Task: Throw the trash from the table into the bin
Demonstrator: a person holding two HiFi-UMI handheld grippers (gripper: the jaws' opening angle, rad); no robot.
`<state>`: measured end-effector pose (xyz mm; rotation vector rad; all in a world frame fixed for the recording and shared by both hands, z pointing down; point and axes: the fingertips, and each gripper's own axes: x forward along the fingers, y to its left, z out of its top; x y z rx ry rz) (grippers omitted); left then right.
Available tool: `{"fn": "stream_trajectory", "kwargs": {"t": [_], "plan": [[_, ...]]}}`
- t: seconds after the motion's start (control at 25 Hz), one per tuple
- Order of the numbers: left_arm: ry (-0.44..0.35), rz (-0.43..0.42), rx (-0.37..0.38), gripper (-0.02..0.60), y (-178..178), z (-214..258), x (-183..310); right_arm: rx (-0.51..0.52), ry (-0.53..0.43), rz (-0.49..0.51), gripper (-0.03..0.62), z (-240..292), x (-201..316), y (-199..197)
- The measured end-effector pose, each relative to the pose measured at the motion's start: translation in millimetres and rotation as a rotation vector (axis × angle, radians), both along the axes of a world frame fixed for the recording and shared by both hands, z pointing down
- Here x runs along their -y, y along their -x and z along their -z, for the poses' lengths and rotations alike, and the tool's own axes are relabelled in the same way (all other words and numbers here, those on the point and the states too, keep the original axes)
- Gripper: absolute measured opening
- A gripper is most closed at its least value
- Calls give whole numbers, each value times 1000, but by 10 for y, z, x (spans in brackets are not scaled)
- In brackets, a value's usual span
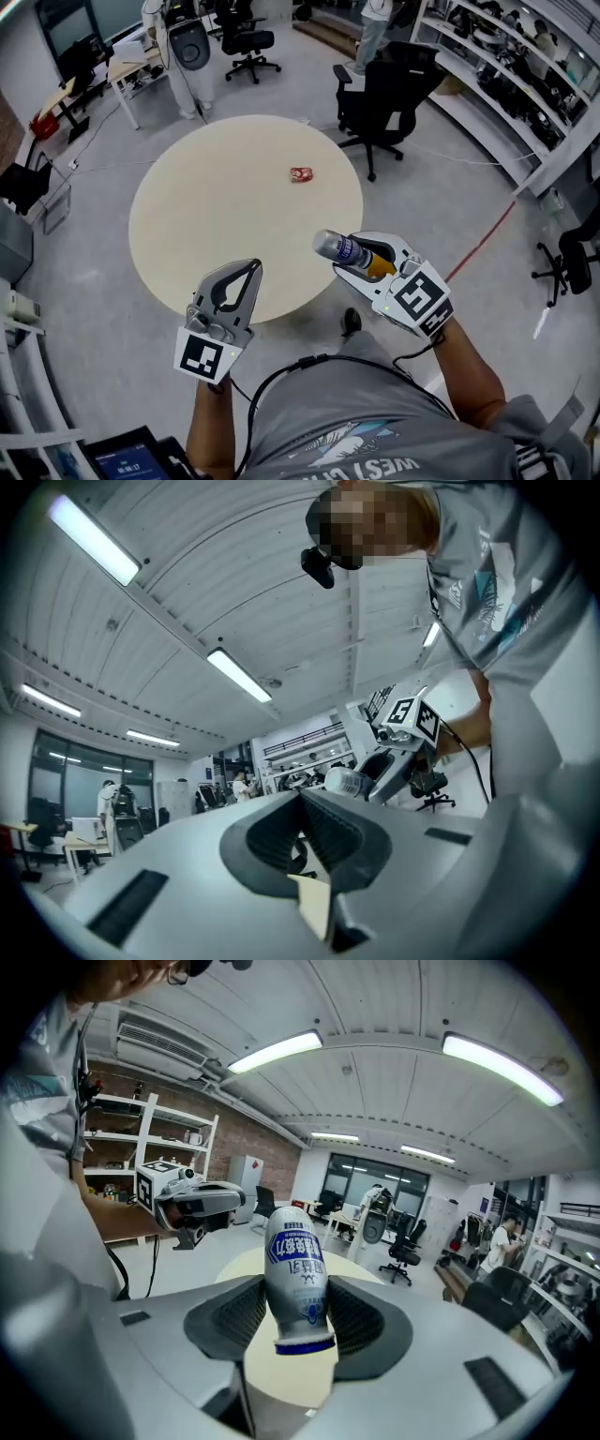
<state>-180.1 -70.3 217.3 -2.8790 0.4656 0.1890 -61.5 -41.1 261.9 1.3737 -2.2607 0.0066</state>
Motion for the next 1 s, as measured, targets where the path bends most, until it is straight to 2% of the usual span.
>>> {"fn": "stream_trajectory", "kwargs": {"t": [0.2, 0.36, 0.52, 0.68, 0.84, 1.0], "plan": [[24, -138, 21, 43, -648, -73, -65, 24, 29, -149, 207, -143, -298, -611], [25, -256, 54, 43, -1458, -215, -61, 55, 55, -261, 207, -307, -460, -1278], [14, -374, 91, 43, -2385, -423, -272, 94, 76, -352, 207, -560, -702, -2058], [38, -465, 126, 43, -3126, -708, -472, 158, 130, -394, 207, -921, -827, -2587], [81, -523, 221, 43, -3868, -1075, -643, 211, 175, -434, 207, -1237, -946, -3251], [134, -567, 275, 43, -4625, -1641, -617, 268, 237, -466, 207, -1827, -864, -3890]]}}
